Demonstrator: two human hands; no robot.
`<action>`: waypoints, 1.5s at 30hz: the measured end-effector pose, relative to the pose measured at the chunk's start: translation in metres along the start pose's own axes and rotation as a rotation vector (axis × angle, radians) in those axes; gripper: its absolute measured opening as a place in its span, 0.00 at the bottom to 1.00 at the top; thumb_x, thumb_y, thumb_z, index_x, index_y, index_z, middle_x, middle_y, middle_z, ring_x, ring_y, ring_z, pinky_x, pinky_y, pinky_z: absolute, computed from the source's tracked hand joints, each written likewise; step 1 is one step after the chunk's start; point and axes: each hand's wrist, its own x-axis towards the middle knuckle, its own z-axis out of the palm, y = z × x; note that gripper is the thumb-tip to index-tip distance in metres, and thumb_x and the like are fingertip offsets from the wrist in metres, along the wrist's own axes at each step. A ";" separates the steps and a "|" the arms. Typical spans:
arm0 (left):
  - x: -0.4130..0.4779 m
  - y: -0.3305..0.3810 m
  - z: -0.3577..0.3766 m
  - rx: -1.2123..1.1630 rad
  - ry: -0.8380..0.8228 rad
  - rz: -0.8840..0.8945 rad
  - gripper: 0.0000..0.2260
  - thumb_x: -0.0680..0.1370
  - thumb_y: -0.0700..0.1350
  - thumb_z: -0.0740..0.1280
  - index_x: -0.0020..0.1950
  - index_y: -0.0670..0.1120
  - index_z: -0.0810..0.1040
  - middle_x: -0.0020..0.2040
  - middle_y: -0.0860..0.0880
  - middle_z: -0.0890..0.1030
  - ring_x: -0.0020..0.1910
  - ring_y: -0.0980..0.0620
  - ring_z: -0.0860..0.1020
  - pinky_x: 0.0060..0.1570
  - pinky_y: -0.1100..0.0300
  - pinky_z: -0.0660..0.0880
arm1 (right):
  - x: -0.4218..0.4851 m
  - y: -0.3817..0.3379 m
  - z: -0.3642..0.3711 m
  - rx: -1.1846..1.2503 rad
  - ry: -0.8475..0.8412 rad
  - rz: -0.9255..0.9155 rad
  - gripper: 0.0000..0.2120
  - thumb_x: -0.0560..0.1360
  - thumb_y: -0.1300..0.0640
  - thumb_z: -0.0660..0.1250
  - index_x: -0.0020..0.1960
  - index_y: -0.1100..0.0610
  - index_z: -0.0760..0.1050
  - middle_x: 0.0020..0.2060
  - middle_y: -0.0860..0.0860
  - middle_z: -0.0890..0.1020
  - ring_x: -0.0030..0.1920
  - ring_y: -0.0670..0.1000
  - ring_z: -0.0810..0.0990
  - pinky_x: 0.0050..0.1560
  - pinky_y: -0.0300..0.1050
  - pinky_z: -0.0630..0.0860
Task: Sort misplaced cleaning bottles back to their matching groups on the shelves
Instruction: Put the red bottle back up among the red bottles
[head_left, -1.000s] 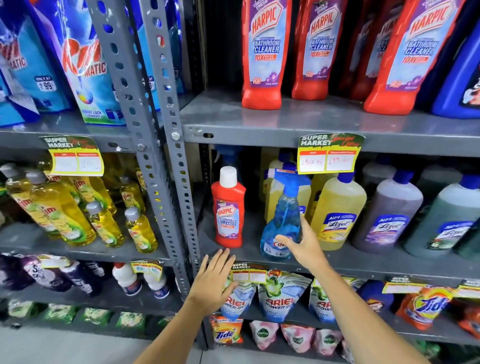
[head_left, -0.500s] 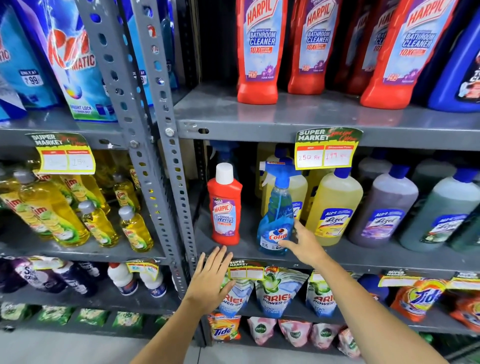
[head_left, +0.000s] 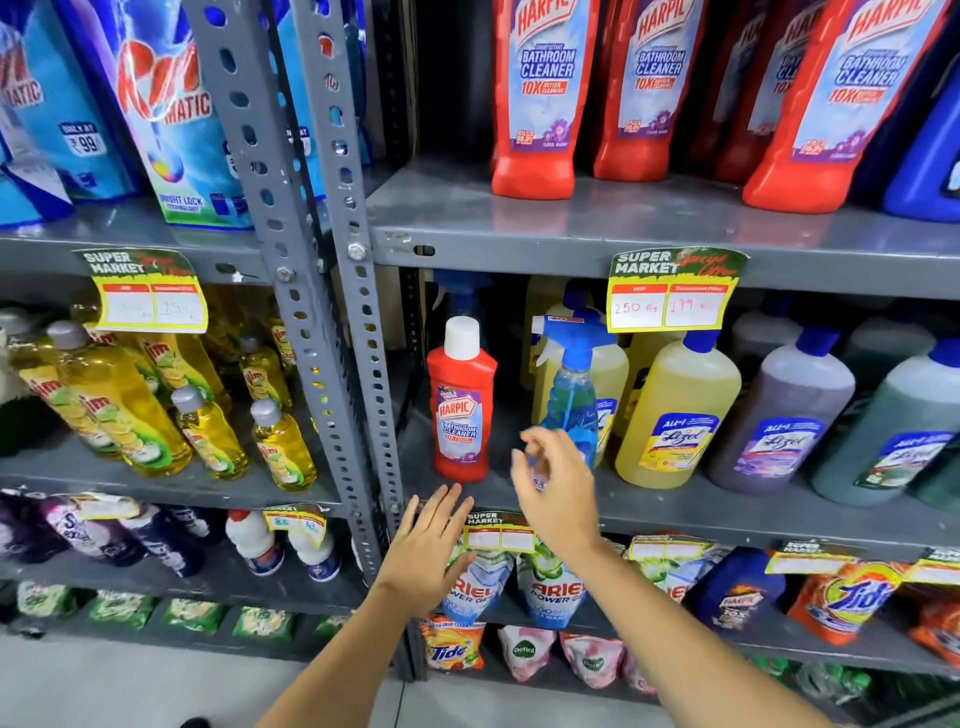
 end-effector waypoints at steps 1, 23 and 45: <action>0.000 0.000 -0.001 -0.002 -0.006 -0.006 0.29 0.82 0.61 0.53 0.79 0.47 0.56 0.78 0.46 0.60 0.77 0.48 0.55 0.71 0.46 0.48 | 0.007 -0.012 0.009 0.013 -0.029 0.004 0.16 0.76 0.56 0.68 0.63 0.57 0.73 0.50 0.47 0.74 0.48 0.41 0.74 0.46 0.31 0.70; 0.014 0.019 -0.103 -0.152 0.273 0.142 0.20 0.83 0.52 0.59 0.72 0.47 0.69 0.72 0.49 0.70 0.72 0.49 0.65 0.74 0.49 0.54 | 0.035 -0.084 -0.056 0.316 0.002 0.118 0.16 0.66 0.61 0.79 0.51 0.49 0.82 0.41 0.37 0.86 0.44 0.39 0.84 0.47 0.36 0.80; 0.120 0.054 -0.323 0.035 0.670 0.187 0.21 0.80 0.54 0.58 0.68 0.44 0.75 0.66 0.46 0.77 0.65 0.46 0.74 0.63 0.51 0.65 | 0.233 -0.153 -0.231 0.283 0.076 0.006 0.14 0.73 0.65 0.72 0.58 0.62 0.77 0.43 0.51 0.82 0.31 0.34 0.81 0.27 0.31 0.74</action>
